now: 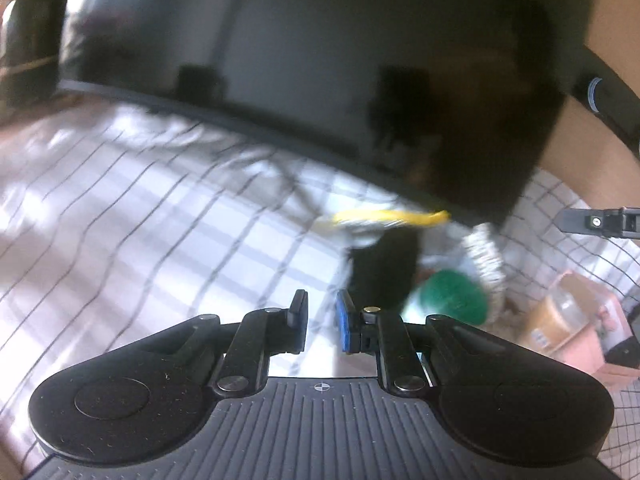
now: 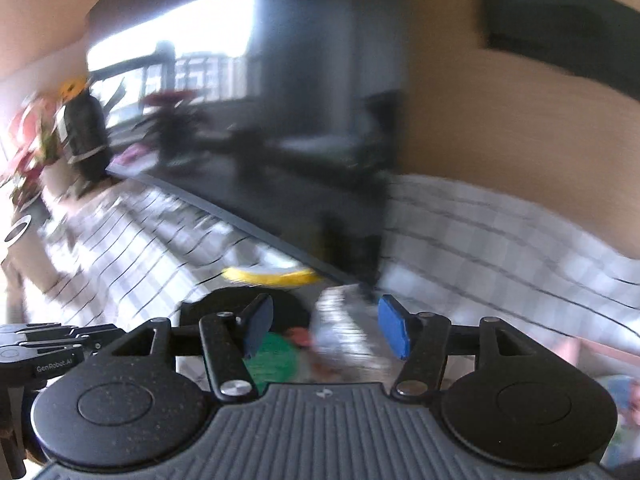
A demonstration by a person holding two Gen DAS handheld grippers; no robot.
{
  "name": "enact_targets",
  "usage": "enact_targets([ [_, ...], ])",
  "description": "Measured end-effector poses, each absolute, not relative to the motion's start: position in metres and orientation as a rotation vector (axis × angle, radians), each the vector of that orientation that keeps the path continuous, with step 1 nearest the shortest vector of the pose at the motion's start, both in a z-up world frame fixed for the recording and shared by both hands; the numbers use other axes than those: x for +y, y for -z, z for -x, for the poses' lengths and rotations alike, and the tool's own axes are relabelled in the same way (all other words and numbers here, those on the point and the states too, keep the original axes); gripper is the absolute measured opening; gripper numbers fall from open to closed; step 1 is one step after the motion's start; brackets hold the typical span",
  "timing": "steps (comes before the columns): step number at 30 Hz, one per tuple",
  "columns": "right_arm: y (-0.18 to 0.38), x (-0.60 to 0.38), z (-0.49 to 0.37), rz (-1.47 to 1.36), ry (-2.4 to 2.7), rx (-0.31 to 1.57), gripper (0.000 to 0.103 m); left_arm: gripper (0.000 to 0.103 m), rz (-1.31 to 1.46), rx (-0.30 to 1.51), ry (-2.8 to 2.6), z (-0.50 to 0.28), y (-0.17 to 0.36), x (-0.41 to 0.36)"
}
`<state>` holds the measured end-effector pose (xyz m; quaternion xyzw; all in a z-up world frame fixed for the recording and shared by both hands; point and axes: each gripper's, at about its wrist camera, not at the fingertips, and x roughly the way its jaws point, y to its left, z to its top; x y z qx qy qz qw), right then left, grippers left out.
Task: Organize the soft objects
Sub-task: 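Grasp the black cloth with the left tool while the right tool reaches the yellow-rimmed pad, then grasp the yellow-rimmed round pad with the right tool while the left tool lifts the black cloth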
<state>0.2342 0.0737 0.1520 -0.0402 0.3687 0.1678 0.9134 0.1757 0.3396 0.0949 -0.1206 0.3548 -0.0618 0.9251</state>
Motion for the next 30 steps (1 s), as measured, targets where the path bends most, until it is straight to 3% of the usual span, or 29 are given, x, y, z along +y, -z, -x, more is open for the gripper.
enact_targets([
  [6, -0.115, 0.144, -0.231, 0.28, -0.425, 0.77, 0.059, 0.017, 0.221, 0.714, 0.181, -0.155, -0.077, 0.357],
  [13, -0.108, 0.112, -0.188, 0.285, -0.43, 0.759, 0.059, 0.018, 0.013, 0.604, 0.417, -0.193, -0.117, 0.323],
  [20, -0.103, 0.064, -0.141, 0.278, -0.343, 0.76, 0.059, 0.02, -0.189, 0.807, 0.53, -0.288, -0.12, 0.26],
  [27, -0.096, 0.032, -0.132, 0.187, -0.279, 0.804, 0.059, 0.021, -0.297, 0.964, 0.524, -0.322, -0.075, 0.231],
  [30, -0.096, 0.029, -0.132, 0.196, -0.27, 0.798, 0.059, 0.027, -0.295, 0.964, 0.524, -0.32, -0.062, 0.23],
])
